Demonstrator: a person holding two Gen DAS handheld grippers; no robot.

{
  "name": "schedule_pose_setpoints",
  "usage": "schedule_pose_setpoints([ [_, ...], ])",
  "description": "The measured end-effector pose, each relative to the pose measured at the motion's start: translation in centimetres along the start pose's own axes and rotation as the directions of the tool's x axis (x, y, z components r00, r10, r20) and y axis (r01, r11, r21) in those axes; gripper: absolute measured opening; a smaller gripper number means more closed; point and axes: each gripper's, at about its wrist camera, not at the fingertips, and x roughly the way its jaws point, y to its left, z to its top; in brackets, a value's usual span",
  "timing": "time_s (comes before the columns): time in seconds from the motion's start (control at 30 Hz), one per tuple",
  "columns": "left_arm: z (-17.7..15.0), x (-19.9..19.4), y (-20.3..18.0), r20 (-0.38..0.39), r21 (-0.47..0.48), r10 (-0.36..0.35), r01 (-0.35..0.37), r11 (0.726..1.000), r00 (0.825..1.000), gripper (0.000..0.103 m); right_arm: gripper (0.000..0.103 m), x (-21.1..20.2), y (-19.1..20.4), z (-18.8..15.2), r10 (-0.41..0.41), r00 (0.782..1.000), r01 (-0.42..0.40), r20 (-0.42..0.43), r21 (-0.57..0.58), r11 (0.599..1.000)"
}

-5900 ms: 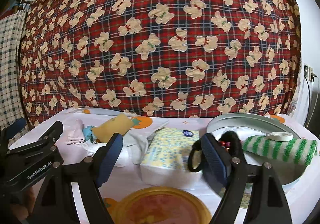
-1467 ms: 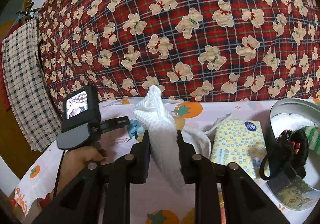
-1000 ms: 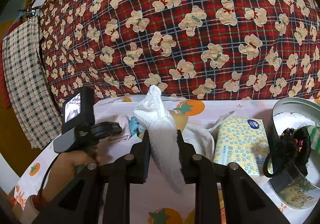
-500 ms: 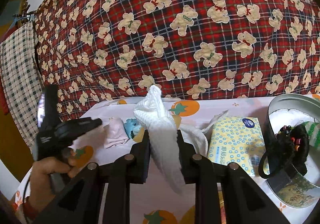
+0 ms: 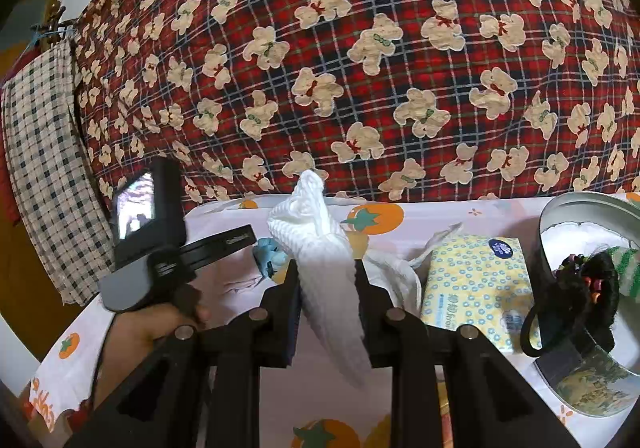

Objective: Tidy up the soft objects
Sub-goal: 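Lift the white towel with the right tool while the left grasps the pink cloth, then carry the white towel and pink cloth over the metal tin with both tools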

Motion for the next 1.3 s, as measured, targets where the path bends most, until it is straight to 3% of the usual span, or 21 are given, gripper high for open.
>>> schedule_pose_setpoints([
  [0.07,0.2,1.5,0.2,-0.043,-0.045,0.036,-0.038,0.998,0.998,0.052,0.026,0.2,-0.3,0.1,-0.002,1.0,0.002,-0.006,0.012,1.0],
  [0.17,0.3,3.8,0.7,-0.143,-0.082,0.103,-0.116,0.99,0.984,0.064,0.026,0.5,-0.8,0.1,0.007,1.0,-0.006,-0.028,0.039,0.999],
  [0.3,0.4,4.0,-0.4,-0.162,-0.001,0.136,-0.138,0.99,0.977,0.066,0.026,0.7,-0.8,0.0,0.01,0.999,-0.008,-0.039,0.042,0.999],
  [0.33,0.3,4.0,-0.7,-0.166,0.023,0.145,-0.144,0.989,0.975,0.062,0.026,0.6,-0.7,0.0,0.007,0.999,-0.006,-0.034,0.039,0.999],
  [0.4,0.0,3.7,-0.8,-0.176,0.062,0.15,-0.141,0.988,0.973,0.042,0.026,0.3,-0.8,0.0,0.008,1.0,-0.007,-0.023,0.039,0.999],
  [0.5,-0.3,2.6,-0.3,-0.174,0.118,0.149,-0.13,0.985,0.974,0.019,0.026,0.1,-0.9,0.1,0.011,1.0,-0.011,-0.013,0.044,0.999],
  [0.6,0.1,1.8,1.1,-0.175,0.083,0.085,-0.072,0.994,0.981,0.009,0.026,0.1,-0.8,0.1,0.01,1.0,-0.01,-0.009,0.041,0.999],
  [0.7,0.6,1.5,2.1,-0.173,0.012,0.01,-0.008,1.0,0.985,0.008,0.026,0.0,-0.8,0.1,0.006,1.0,-0.005,-0.005,0.034,0.999],
  [0.83,0.7,-0.3,3.0,-0.095,-0.043,-0.025,0.021,0.999,0.995,0.008,0.026,-0.1,-0.8,0.2,0.012,1.0,-0.012,0.0,0.038,0.999],
  [0.93,0.8,-2.5,2.9,0.016,-0.028,-0.022,0.022,0.999,1.0,0.008,0.026,-0.2,-0.7,0.3,0.016,1.0,-0.016,0.009,0.033,0.999],
  [1.03,0.5,-4.6,2.4,0.103,-0.023,-0.028,0.031,0.999,0.994,0.008,0.026,-0.3,-0.4,0.2,0.015,1.0,-0.016,0.013,0.019,1.0],
  [1.17,-0.5,-7.2,0.2,0.203,0.066,-0.005,-0.008,0.998,0.979,0.008,0.026,-0.4,0.2,-0.1,0.019,1.0,-0.019,0.022,-0.004,1.0],
  [1.3,-1.8,-9.5,-1.2,0.262,0.107,-0.025,-0.003,0.994,0.965,0.008,0.026,-0.9,0.7,-0.3,0.02,0.999,-0.018,0.047,-0.035,0.999],
])
